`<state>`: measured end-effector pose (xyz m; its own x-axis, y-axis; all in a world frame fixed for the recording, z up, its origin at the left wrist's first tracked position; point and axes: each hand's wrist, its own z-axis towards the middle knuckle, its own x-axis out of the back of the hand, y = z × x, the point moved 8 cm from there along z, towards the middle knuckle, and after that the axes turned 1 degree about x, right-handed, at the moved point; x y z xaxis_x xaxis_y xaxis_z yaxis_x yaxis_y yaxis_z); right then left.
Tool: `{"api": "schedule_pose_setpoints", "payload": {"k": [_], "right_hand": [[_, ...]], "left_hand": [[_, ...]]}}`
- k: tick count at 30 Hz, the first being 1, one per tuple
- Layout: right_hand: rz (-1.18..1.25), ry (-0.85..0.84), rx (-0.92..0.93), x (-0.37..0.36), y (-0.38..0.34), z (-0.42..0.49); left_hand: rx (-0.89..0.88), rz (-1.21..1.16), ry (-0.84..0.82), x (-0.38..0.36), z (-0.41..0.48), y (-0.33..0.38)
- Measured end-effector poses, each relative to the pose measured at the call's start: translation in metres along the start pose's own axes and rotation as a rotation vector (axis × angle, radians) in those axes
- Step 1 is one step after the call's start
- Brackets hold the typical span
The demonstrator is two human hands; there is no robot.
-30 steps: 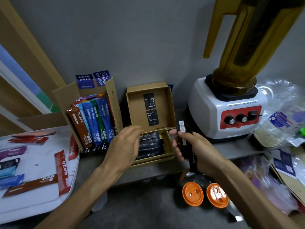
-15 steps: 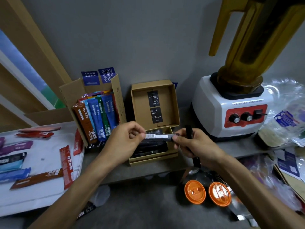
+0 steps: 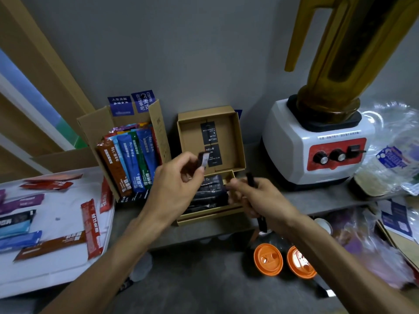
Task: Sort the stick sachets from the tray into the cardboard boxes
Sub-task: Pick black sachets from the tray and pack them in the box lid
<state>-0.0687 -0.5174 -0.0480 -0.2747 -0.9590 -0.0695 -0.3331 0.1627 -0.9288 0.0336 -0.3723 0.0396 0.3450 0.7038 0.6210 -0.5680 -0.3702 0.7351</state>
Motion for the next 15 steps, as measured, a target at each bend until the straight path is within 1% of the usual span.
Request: {"api": "schedule_pose_setpoints", "payload": {"k": [1,3,4,6,8,10,15], "right_hand": [[0.055,0.077,-0.01,0.011,0.001,0.0],[0.191,0.178,-0.054,0.028,0.006,-0.001],[0.257,0.204,-0.071,0.033,0.007,-0.002],[0.38,0.231,-0.057,0.039,0.007,-0.003],[0.482,0.254,-0.02,0.041,0.005,-0.003],[0.55,0.255,0.009,0.04,0.001,-0.004],[0.684,0.229,0.12,0.033,-0.014,-0.008]], "left_hand": [[-0.088,0.15,-0.039,-0.003,-0.002,0.004],[-0.2,0.365,-0.163,-0.021,-0.01,0.007],[-0.242,0.445,-0.209,-0.032,-0.016,0.006],[-0.263,0.548,-0.26,-0.049,-0.025,0.0],[-0.241,0.547,-0.251,-0.053,-0.03,-0.003],[-0.196,0.486,-0.234,-0.051,-0.029,-0.007],[-0.123,0.397,-0.303,-0.048,-0.034,-0.021]]}}
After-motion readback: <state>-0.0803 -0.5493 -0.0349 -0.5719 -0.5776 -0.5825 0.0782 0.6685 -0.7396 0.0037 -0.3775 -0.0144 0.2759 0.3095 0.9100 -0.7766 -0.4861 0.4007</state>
